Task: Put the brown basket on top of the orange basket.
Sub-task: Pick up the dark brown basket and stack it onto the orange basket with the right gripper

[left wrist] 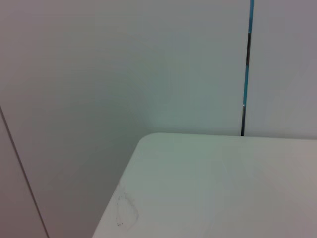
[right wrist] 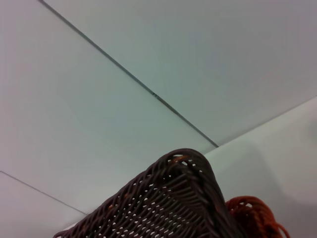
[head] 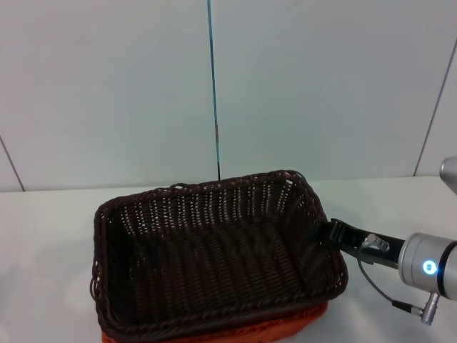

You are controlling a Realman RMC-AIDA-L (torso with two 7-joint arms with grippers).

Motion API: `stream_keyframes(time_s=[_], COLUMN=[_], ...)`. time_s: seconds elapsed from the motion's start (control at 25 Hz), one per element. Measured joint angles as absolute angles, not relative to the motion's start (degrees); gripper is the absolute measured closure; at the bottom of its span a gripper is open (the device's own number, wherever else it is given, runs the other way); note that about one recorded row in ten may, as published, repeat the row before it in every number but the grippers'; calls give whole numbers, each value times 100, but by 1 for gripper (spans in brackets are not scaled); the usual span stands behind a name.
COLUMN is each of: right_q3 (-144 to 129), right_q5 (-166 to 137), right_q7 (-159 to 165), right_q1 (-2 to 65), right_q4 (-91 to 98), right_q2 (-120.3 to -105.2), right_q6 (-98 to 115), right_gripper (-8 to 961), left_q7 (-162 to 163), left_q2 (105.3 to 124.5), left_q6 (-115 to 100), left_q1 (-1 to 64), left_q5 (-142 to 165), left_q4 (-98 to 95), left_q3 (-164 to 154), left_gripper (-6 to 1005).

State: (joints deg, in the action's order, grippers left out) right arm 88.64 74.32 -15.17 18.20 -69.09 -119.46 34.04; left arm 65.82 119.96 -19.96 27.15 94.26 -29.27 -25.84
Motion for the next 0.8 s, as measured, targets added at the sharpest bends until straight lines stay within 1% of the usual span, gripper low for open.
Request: stream_keyframes(time_s=[0.44, 0.8], right_q3=[8702, 8741], right_q5=[7426, 7437], right_q7=[-1556, -1605], right_q1=[1904, 2146], right_q4=[-6594, -6366], right_q2=[-11945, -11906], right_q6=[3097, 3330], right_gripper=[705, 702], left_q7=[6538, 6454], left_q2=[11984, 11986], left_q6=[-1986, -1986], left_q1=[2699, 2671], left_q5=[9442, 9413], left_q4=[-2927, -2927], left_q3=[-2584, -2584], left_gripper=[110, 110])
